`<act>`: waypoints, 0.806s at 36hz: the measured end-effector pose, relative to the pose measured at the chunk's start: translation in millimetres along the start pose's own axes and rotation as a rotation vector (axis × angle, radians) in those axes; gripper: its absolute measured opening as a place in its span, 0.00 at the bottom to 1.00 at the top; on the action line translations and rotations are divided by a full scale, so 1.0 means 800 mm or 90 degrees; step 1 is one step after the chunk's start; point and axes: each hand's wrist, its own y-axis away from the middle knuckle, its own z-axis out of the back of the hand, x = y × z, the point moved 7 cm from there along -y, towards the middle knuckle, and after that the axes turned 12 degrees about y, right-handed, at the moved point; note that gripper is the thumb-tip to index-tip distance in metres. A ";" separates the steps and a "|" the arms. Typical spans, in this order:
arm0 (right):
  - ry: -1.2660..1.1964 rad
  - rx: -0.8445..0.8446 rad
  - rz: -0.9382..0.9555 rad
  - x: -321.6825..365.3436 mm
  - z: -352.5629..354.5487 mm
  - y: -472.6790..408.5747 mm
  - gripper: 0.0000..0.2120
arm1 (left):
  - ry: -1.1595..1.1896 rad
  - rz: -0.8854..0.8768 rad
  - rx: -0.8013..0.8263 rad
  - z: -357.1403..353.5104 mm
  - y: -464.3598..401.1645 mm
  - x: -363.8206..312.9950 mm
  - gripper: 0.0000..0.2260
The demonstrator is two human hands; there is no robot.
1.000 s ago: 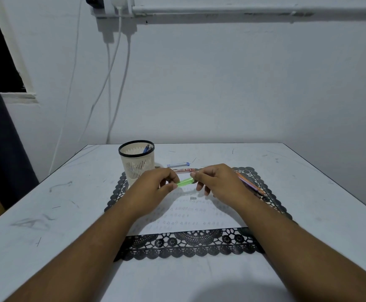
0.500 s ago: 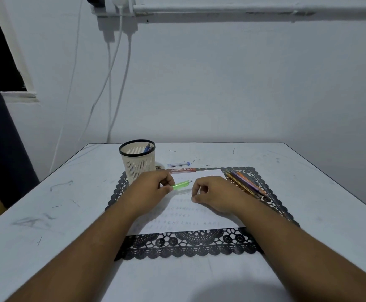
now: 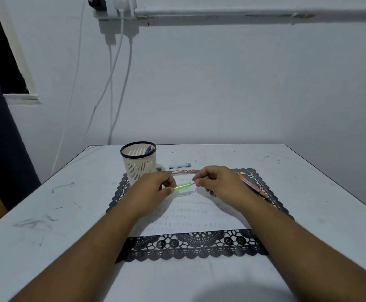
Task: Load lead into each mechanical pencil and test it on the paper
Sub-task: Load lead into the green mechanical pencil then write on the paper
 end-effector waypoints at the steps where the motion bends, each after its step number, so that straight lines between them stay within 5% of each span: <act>1: 0.019 0.001 0.006 0.002 -0.001 0.000 0.03 | -0.005 -0.004 -0.001 0.000 0.000 -0.002 0.07; 11: 0.006 -0.088 0.000 -0.002 0.013 -0.004 0.05 | 0.007 -0.011 -0.016 0.003 0.000 -0.006 0.07; 29: -0.081 -0.058 0.000 -0.003 0.010 -0.004 0.02 | 0.047 -0.023 -0.034 0.001 0.000 -0.006 0.06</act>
